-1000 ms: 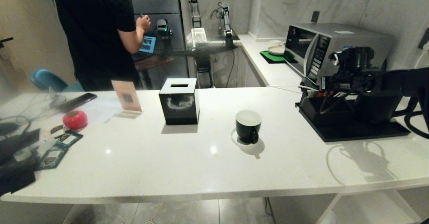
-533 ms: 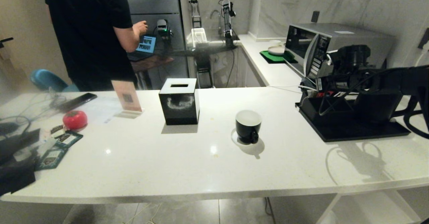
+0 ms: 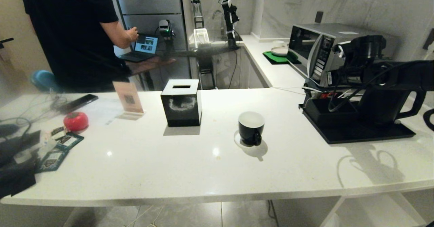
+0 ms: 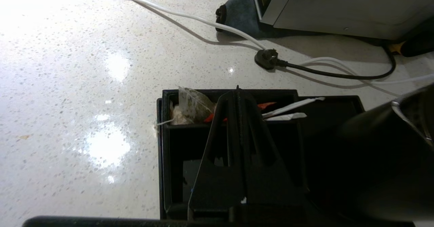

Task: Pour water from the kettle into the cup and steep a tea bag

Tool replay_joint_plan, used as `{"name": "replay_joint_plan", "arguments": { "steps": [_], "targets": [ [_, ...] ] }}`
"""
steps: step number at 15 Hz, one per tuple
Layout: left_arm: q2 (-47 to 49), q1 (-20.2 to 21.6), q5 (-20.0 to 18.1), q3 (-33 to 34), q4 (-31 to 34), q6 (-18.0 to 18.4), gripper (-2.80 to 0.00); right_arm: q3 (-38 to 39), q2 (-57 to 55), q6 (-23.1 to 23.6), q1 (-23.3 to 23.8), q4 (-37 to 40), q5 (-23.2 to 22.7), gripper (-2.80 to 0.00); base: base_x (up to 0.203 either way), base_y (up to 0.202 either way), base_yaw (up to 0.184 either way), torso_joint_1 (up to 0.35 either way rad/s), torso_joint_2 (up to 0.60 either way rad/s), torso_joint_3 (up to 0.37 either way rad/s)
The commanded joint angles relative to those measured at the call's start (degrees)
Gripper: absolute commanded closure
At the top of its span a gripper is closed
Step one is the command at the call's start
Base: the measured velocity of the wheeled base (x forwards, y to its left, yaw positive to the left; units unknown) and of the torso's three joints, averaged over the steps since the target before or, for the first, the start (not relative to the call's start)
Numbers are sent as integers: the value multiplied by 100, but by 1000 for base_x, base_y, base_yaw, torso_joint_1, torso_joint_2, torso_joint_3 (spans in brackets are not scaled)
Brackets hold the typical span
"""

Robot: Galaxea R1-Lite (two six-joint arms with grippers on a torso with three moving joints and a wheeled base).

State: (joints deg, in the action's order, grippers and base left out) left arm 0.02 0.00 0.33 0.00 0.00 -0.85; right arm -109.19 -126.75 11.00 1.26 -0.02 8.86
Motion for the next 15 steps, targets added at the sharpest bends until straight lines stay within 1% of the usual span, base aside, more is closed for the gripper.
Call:
{"name": "replay_joint_plan", "arguments": {
  "steps": [1, 4, 8, 11, 15],
  "targets": [
    [-2, 0, 2, 0, 0, -3, 0, 228, 347, 10, -2, -10, 8, 0, 0, 0, 0, 0, 0, 0],
    [-2, 0, 2, 0, 0, -3, 0, 993, 915, 9, -3, -69, 10, 0, 0, 0, 0, 0, 0, 0],
    [-2, 0, 2, 0, 0, -3, 0, 2366, 1912, -213, 3, -297, 17, 0, 0, 0, 0, 0, 0, 0],
    [-2, 0, 2, 0, 0, -3, 0, 3877, 2916, -351, 5, -849, 10, 0, 0, 0, 0, 0, 0, 0],
    [-2, 0, 2, 0, 0, -3, 0, 6125, 4748, -456, -3, -1783, -9, 0, 0, 0, 0, 0, 0, 0]
  ]
}}
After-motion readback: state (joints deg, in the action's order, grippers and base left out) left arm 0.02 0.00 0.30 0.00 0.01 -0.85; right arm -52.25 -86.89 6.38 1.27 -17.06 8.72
